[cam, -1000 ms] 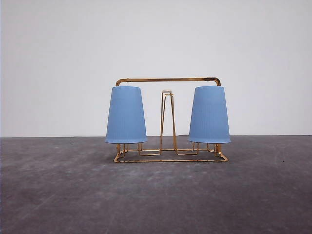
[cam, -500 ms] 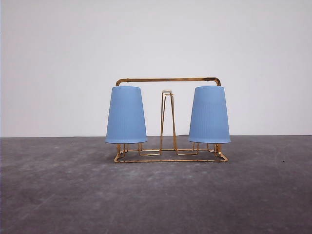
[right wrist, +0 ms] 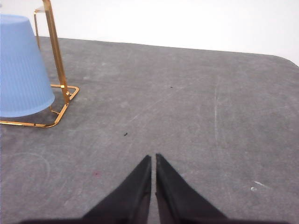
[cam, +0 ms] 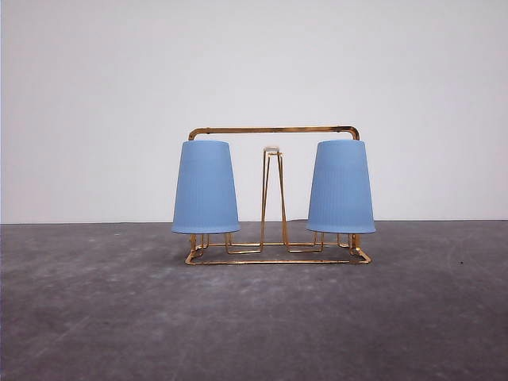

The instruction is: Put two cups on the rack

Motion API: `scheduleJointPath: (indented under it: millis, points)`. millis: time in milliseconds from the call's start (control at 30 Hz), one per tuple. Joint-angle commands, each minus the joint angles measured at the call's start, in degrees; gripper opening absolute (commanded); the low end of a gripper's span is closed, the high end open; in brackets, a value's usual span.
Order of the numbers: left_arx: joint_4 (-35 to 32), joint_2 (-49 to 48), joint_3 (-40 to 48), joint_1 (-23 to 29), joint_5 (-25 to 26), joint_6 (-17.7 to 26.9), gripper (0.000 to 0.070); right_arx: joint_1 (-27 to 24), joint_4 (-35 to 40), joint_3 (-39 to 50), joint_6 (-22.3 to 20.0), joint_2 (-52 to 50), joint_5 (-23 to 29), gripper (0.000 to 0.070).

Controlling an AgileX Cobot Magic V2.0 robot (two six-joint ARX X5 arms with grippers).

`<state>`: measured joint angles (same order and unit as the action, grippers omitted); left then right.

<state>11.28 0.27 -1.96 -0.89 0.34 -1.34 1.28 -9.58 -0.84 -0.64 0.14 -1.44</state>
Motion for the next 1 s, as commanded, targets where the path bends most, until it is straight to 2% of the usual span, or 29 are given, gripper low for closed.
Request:
scheduleJointPath:
  millis: [0,967]
  points:
    - [0.3,0.0,0.8,0.0,0.0,-0.4,0.0016,0.0,0.6,0.2,0.0,0.1,0.0,0.0015]
    - [0.3,0.0,0.8,0.0,0.0,-0.4,0.0016,0.0,0.6,0.2,0.0,0.1,0.0,0.0015]
